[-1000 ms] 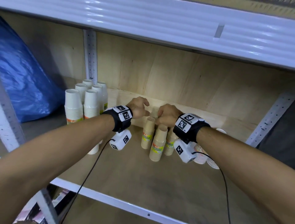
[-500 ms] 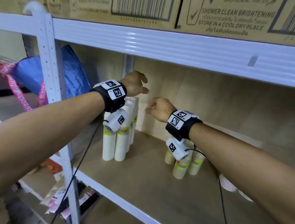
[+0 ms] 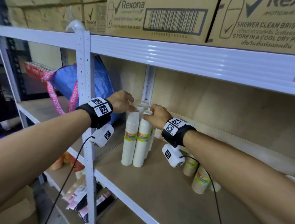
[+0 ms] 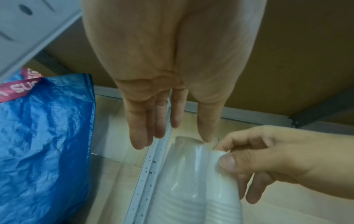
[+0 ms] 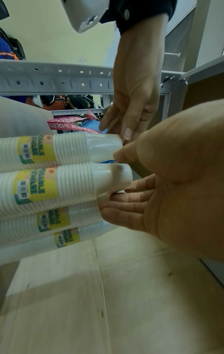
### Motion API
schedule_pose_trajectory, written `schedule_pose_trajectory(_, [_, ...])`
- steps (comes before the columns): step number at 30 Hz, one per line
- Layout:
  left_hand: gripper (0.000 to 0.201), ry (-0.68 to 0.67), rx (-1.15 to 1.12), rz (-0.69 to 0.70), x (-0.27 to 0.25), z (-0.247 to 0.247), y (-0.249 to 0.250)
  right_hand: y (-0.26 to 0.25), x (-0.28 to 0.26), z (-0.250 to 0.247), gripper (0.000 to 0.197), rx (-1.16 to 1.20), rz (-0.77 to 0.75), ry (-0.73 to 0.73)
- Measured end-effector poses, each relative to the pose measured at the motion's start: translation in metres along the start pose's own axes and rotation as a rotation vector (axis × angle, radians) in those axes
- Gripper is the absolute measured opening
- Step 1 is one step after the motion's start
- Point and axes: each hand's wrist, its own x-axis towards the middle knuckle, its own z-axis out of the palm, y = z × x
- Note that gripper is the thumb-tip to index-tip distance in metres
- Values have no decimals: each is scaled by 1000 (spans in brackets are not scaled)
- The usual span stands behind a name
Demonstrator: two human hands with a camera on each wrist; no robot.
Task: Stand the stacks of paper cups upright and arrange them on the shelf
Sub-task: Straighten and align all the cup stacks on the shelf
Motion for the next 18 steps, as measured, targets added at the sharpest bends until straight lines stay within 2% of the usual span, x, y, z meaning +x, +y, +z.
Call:
schedule_pose_trajectory(5, [37, -62, -14, -15, -5, 20, -10, -1, 3, 11, 33, 37, -3, -6])
schedule_pose_trajectory(7, [31, -60, -25, 1, -8, 28, -10, 0, 4, 13, 26, 44, 4, -10])
schedule_pose_trajectory(18, [40, -53, -77, 35, -16, 30, 1, 7, -6, 6, 21, 86, 2, -28])
